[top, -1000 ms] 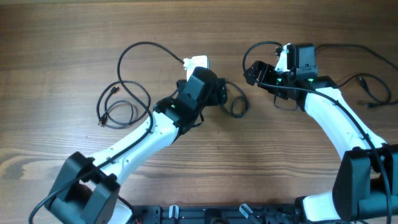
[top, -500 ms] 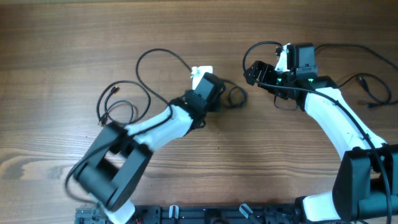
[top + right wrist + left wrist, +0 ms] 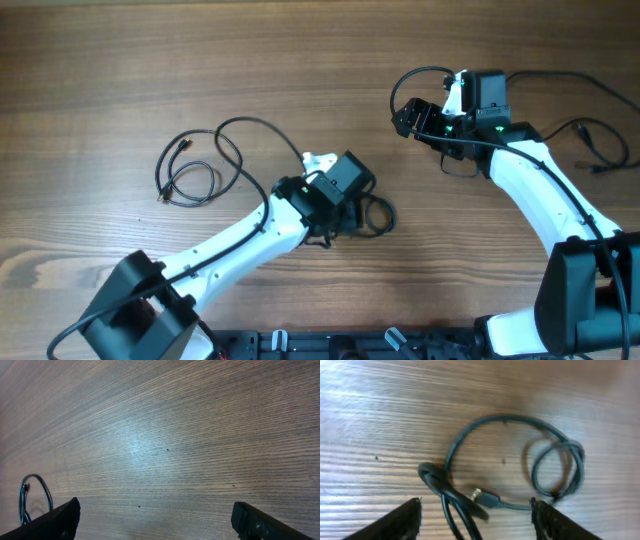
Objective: Untangle cables
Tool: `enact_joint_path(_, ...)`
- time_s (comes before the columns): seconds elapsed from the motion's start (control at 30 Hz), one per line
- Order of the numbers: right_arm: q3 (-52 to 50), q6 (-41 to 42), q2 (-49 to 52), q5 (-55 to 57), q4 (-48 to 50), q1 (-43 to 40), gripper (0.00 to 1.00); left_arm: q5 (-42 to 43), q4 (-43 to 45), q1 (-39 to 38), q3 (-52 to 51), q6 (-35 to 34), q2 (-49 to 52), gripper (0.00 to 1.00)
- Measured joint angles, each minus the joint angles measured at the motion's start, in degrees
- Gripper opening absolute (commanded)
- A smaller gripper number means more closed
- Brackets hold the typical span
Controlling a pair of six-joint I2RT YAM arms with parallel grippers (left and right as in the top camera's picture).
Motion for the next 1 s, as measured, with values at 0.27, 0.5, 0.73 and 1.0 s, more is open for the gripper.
enact_joint_path(0.27, 0.0, 0.0, 0.0, 0.0, 0.0, 0.0, 1.00, 3.0, 1.6, 3.5, 11.1, 25.5, 0.0, 0.61)
enact_joint_path(0.5, 0.0, 0.0, 0.0, 0.0, 0.0, 0.0, 1.00, 2.3, 4.4, 6.8, 11.2, 42.3, 12.7, 0.31)
enact_joint_path(0.73, 0.0, 0.0, 0.0, 0.0, 0.0, 0.0, 1.00, 11.1, 3.8, 6.8, 11.2, 56.5, 18.0, 0.38)
enact_joint_path(1.0, 0.0, 0.0, 0.0, 0.0, 0.0, 0.0, 1.00, 12.6, 7.3, 5.7, 11.5, 64.8, 21.3, 0.04)
